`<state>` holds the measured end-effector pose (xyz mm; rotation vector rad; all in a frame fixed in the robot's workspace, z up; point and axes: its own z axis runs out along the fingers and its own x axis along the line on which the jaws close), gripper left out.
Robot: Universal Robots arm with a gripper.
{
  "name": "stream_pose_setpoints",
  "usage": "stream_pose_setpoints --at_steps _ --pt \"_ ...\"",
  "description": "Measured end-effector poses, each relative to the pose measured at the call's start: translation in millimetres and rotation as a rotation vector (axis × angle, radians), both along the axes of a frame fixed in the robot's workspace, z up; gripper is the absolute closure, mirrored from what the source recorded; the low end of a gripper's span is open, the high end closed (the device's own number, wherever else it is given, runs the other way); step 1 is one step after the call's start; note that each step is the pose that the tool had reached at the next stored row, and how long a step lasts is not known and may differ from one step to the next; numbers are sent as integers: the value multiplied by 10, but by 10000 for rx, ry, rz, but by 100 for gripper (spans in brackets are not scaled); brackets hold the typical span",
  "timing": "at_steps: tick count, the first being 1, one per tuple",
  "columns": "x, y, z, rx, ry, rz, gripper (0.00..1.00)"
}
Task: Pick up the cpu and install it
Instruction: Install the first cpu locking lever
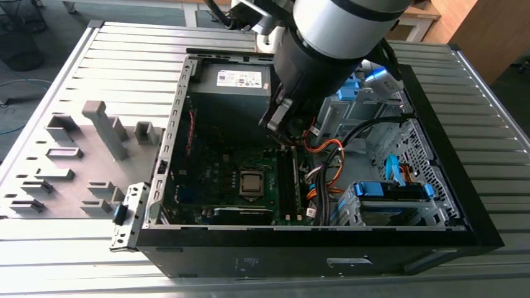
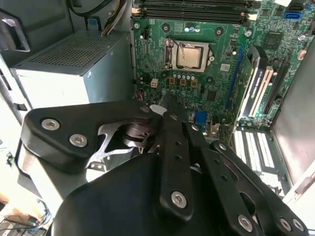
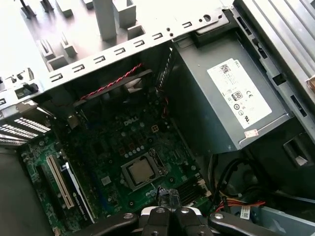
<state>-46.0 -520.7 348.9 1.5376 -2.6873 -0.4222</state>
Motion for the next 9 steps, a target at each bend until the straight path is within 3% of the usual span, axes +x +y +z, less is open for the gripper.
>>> stream_pose_setpoints --at_steps 9 --pt "-1 0 -164 -3 0 -1 89"
